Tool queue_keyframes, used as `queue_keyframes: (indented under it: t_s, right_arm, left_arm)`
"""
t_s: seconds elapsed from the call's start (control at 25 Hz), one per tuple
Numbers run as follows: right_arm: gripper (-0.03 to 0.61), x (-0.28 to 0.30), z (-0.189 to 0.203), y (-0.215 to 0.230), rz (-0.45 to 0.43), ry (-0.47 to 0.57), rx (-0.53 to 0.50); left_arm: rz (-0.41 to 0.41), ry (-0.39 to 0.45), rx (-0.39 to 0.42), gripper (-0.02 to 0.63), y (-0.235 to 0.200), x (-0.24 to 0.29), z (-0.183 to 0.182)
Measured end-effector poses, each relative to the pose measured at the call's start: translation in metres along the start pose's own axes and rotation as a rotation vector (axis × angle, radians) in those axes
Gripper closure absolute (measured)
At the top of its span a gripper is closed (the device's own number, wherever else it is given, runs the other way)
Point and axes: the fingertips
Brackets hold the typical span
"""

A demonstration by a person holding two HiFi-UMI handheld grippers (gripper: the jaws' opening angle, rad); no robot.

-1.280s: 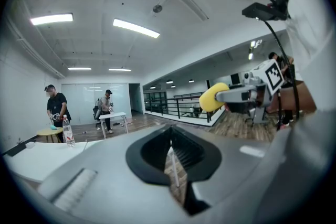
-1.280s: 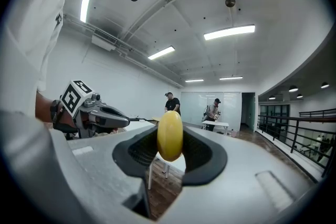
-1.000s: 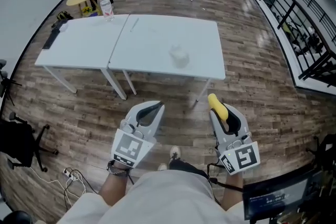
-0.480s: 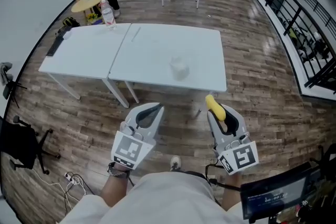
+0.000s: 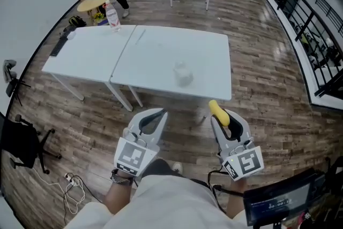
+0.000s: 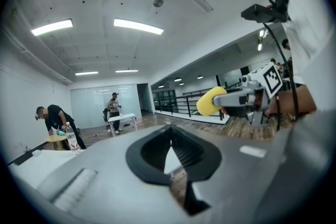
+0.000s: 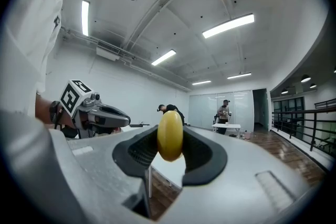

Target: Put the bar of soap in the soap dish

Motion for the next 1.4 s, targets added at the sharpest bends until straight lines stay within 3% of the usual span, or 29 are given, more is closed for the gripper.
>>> queue_keyframes:
  t_s: [0.52, 0.68, 1.4]
  right_arm:
    - [0.459, 0.008, 0.001, 0.014, -0.006, 0.001, 0.002]
    - [0.459, 0.011, 0.003, 0.015, -0.005, -0.005, 0.002]
    - [0.459, 0.044, 0.007, 0.038, 0.011, -0.042, -0.011]
  left_arm:
    - [-0.001, -0.017, 0.019, 0.606, -0.003, 0.011, 0.004]
    - [-0.015, -0.016, -0.016, 0.606, -0.006, 0.013, 0.003]
    - [0.034, -0.017, -0.008, 0.606, -0.028, 0.050, 0.021]
Point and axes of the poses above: the fingertips, and each gripper's own axes: x forward along the fingers, y to its right, z out of its underside, and after that the axes turned 9 degrees about x, right-handed
